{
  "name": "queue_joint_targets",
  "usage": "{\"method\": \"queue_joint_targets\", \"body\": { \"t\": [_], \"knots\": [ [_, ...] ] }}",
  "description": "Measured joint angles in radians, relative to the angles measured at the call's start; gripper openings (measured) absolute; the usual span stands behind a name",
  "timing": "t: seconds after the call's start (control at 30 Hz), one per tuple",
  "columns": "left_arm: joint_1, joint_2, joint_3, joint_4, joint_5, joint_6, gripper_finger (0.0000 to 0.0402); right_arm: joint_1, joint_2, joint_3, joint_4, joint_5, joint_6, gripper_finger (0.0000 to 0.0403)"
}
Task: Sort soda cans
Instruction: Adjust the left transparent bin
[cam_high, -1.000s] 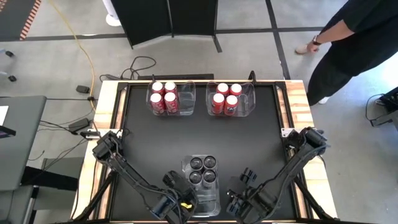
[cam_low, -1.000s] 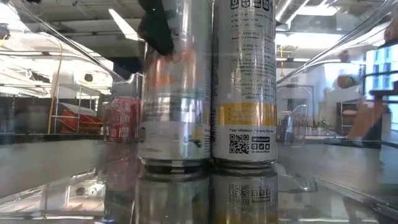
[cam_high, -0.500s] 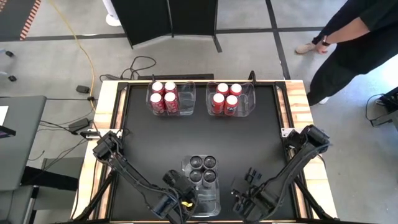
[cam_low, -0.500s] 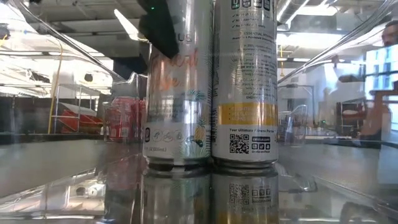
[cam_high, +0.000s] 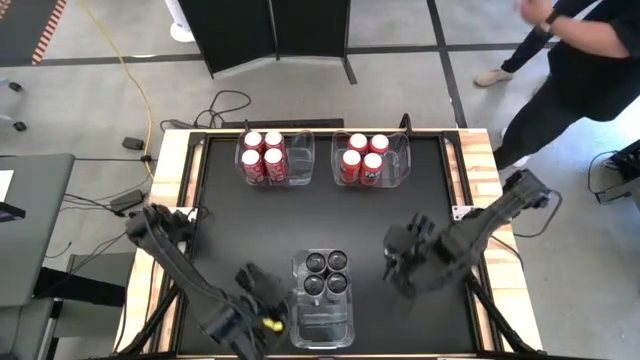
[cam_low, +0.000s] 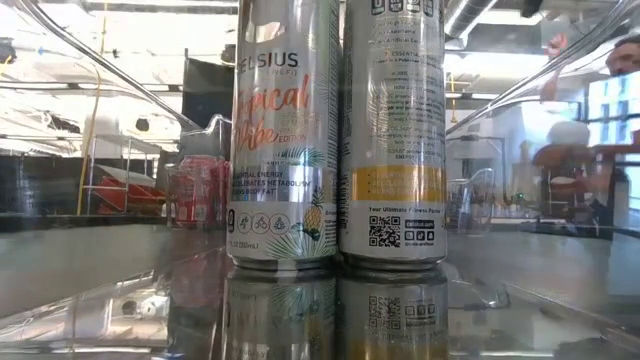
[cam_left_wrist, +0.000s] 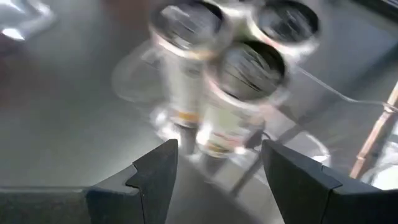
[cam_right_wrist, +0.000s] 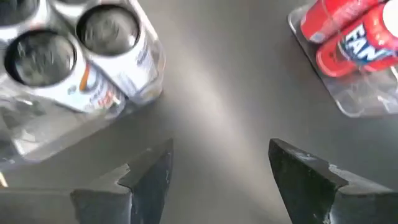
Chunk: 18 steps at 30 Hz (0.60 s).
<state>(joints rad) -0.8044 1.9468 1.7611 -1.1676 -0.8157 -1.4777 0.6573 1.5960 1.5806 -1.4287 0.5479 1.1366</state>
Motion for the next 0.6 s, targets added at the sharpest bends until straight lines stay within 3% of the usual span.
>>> {"method": "queue_joint_targets", "body": {
  "t": [0.17,0.3,0.5,0.6],
  "knots": [
    [0.067,-0.133,0.0,-0.25,0.031,-0.028,0.0226,-0.174,-0.09,0.0,0.13,-0.071,-0.215,0.0253],
    [0.144,-0.219,0.0,-0.36,0.034,-0.013,0.021,-0.324,-0.132,0.0,0.293,-0.15,-0.372,0.0181],
    [0.296,-0.312,0.0,-0.392,0.042,0.117,0.0144,-0.562,-0.125,0.0,0.422,-0.251,-0.576,0.0026],
    [0.397,-0.347,0.0,-0.389,0.057,0.192,0.0096,-0.689,-0.088,0.001,0.51,-0.351,-0.713,0.0013]
  ]
}}
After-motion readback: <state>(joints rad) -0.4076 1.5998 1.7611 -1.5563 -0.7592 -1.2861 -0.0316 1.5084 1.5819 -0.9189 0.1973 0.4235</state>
